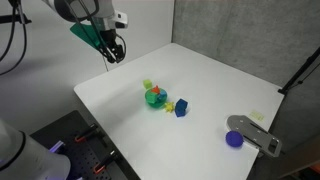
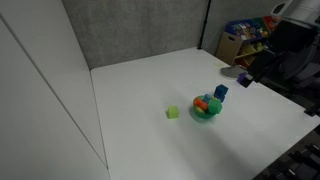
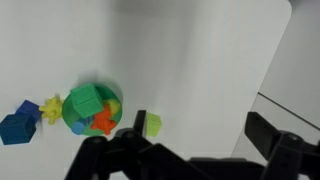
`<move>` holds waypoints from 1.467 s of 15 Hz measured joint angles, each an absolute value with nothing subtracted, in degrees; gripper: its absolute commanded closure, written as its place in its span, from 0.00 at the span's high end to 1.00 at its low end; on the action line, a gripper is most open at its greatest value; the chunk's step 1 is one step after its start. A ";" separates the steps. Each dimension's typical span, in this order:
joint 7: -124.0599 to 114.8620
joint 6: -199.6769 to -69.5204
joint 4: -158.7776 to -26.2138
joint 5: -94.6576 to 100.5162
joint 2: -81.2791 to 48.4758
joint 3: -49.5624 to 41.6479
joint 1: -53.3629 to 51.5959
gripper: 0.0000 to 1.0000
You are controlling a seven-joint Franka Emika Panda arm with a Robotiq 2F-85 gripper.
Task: Remove the blue block from on top of the other and then put it in the bowl
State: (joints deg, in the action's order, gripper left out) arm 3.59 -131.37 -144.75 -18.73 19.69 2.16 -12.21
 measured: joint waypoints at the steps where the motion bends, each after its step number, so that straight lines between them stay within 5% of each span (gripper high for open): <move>1: 3.59 -130.26 -143.29 -18.73 18.81 2.07 -11.70 1.00; 22: 4.85 -125.30 -112.17 -12.96 -17.42 -0.92 1.19 1.00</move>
